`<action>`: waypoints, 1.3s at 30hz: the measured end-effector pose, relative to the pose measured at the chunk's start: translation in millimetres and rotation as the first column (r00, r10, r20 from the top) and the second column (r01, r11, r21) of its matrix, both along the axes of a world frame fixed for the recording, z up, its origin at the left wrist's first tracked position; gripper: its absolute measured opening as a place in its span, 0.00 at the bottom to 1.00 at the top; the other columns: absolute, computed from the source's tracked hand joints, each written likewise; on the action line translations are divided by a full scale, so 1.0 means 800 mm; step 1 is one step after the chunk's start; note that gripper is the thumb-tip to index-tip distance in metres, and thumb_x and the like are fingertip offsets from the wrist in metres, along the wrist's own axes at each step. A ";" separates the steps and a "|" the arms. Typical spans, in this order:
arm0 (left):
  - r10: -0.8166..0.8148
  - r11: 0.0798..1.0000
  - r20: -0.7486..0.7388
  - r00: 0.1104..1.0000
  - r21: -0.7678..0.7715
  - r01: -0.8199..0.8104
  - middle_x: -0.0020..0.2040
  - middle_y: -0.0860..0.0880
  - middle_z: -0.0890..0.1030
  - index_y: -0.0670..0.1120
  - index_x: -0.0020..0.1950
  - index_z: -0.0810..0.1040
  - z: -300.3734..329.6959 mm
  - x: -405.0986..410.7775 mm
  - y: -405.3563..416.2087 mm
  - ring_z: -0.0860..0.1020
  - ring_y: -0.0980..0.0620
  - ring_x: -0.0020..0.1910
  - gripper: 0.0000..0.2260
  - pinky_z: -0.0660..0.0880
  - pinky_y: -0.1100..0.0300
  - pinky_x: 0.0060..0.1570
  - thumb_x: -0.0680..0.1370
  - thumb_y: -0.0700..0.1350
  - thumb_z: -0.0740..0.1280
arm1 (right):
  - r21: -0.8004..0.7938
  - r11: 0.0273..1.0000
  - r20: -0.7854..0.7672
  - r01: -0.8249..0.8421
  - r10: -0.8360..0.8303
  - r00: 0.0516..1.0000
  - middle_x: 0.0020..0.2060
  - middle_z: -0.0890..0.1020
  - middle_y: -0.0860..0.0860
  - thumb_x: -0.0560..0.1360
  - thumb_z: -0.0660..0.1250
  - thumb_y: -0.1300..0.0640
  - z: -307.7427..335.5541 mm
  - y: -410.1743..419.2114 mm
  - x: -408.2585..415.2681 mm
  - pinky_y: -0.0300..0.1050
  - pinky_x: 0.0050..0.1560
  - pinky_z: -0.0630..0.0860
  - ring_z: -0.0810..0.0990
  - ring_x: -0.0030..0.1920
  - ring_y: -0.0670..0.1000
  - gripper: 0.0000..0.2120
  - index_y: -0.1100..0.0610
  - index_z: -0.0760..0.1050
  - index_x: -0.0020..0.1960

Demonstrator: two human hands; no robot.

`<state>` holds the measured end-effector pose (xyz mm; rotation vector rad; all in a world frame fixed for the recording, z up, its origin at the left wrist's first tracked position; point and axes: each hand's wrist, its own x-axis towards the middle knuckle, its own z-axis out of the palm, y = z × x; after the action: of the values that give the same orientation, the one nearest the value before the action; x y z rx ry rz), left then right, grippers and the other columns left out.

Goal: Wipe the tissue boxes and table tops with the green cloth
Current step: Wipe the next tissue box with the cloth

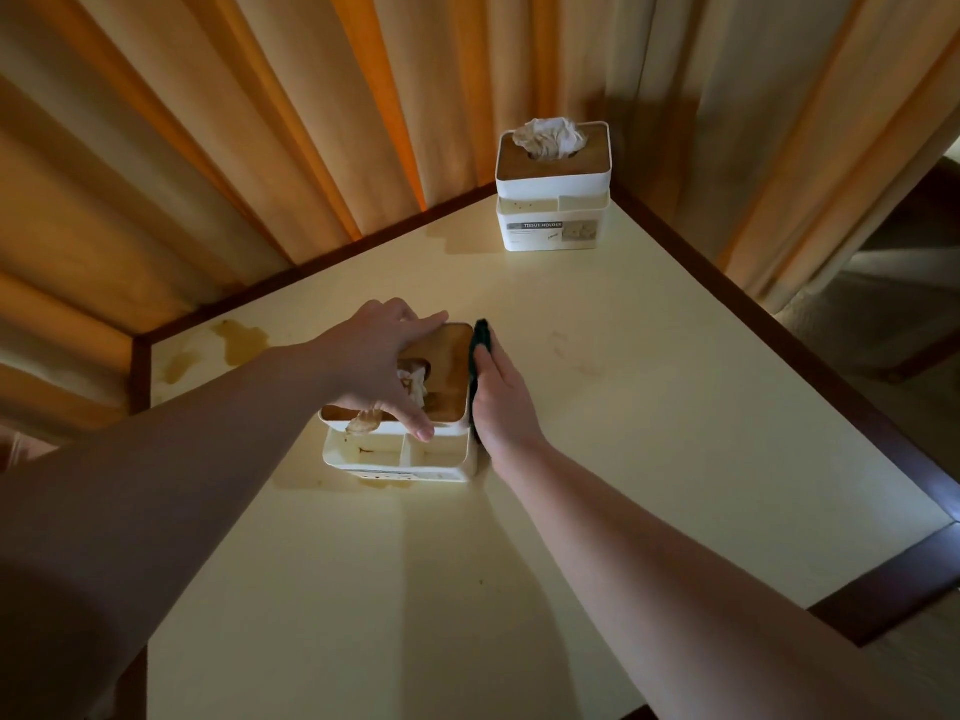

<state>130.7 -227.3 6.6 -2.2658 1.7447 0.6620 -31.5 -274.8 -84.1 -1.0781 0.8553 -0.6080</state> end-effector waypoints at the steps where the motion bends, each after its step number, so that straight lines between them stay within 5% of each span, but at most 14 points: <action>1: 0.000 1.000 -0.001 1.000 -0.001 0.000 0.67 0.57 0.62 0.63 0.83 0.47 0.000 0.000 0.000 0.59 0.54 0.65 0.68 0.65 0.54 0.63 0.50 0.78 0.75 | -0.002 1.000 -0.015 -0.005 0.005 1.000 0.78 0.67 0.41 0.88 0.53 0.49 -0.002 0.003 -0.003 0.39 0.71 0.67 0.69 0.73 0.41 0.23 0.45 0.61 0.83; 5: 0.007 1.000 0.000 1.000 -0.001 -0.007 0.67 0.56 0.62 0.63 0.83 0.47 0.000 0.000 0.000 0.59 0.54 0.65 0.68 0.67 0.53 0.64 0.50 0.78 0.75 | 0.016 1.000 -0.041 -0.010 0.011 0.999 0.75 0.65 0.36 0.89 0.52 0.52 -0.004 0.026 -0.021 0.20 0.59 0.65 0.65 0.71 0.35 0.23 0.46 0.59 0.83; 9: 0.014 1.000 -0.005 1.000 -0.003 -0.014 0.67 0.57 0.62 0.63 0.83 0.47 0.000 0.000 0.001 0.60 0.54 0.66 0.68 0.67 0.52 0.65 0.50 0.78 0.76 | 0.028 1.000 -0.028 0.002 -0.002 1.000 0.79 0.64 0.38 0.89 0.52 0.52 -0.009 0.066 -0.039 0.38 0.78 0.60 0.62 0.77 0.36 0.23 0.46 0.59 0.83; 17: 0.002 1.000 -0.006 1.000 -0.013 -0.003 0.68 0.56 0.62 0.62 0.83 0.48 -0.001 -0.002 0.000 0.60 0.52 0.67 0.66 0.67 0.52 0.67 0.52 0.75 0.79 | -0.053 0.999 0.022 0.009 -0.008 1.000 0.79 0.67 0.43 0.81 0.56 0.39 -0.001 0.057 -0.026 0.53 0.79 0.64 0.64 0.79 0.44 0.30 0.42 0.61 0.82; 22: 0.005 1.000 -0.006 1.000 -0.003 -0.005 0.67 0.56 0.62 0.63 0.83 0.47 0.000 -0.001 0.001 0.60 0.53 0.66 0.67 0.67 0.53 0.65 0.52 0.77 0.77 | 0.018 1.000 0.032 0.025 -0.026 0.999 0.76 0.72 0.45 0.84 0.56 0.45 0.001 0.008 -0.002 0.53 0.75 0.70 0.72 0.74 0.46 0.25 0.46 0.65 0.81; 25: 0.010 1.000 -0.004 1.000 0.004 -0.010 0.68 0.56 0.62 0.64 0.83 0.46 0.001 -0.002 0.001 0.60 0.53 0.66 0.67 0.67 0.52 0.65 0.52 0.77 0.77 | -0.001 1.000 -0.022 0.026 -0.026 0.999 0.78 0.69 0.44 0.87 0.54 0.49 -0.003 0.006 -0.004 0.43 0.72 0.69 0.70 0.74 0.44 0.23 0.47 0.62 0.82; 32: 0.024 1.000 -0.014 1.000 0.001 -0.024 0.68 0.56 0.62 0.63 0.83 0.46 0.001 -0.003 0.001 0.60 0.52 0.68 0.67 0.67 0.52 0.66 0.52 0.75 0.78 | 0.041 0.999 -0.029 0.012 -0.011 1.000 0.79 0.65 0.39 0.89 0.52 0.52 0.001 0.077 -0.044 0.38 0.78 0.61 0.64 0.78 0.39 0.23 0.47 0.60 0.83; 35: 0.021 1.000 -0.018 1.000 0.002 -0.021 0.68 0.56 0.62 0.63 0.83 0.46 0.002 -0.003 0.001 0.60 0.52 0.68 0.67 0.66 0.53 0.65 0.51 0.76 0.77 | 0.060 0.998 0.005 0.015 -0.015 1.000 0.79 0.66 0.41 0.88 0.54 0.49 0.000 0.090 -0.048 0.50 0.81 0.60 0.65 0.79 0.45 0.24 0.46 0.59 0.83; 39: 0.007 1.000 -0.010 1.000 -0.007 -0.007 0.69 0.55 0.62 0.62 0.83 0.47 0.001 -0.004 0.002 0.60 0.52 0.67 0.67 0.67 0.52 0.67 0.51 0.76 0.77 | -0.011 0.999 0.005 0.032 -0.032 0.999 0.79 0.67 0.46 0.88 0.53 0.51 0.009 0.057 -0.026 0.48 0.77 0.67 0.68 0.77 0.45 0.23 0.47 0.61 0.83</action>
<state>127.1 -226.0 7.6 -2.2780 1.7470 0.6702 -52.1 -228.8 -76.8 -1.0746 0.8677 -0.6424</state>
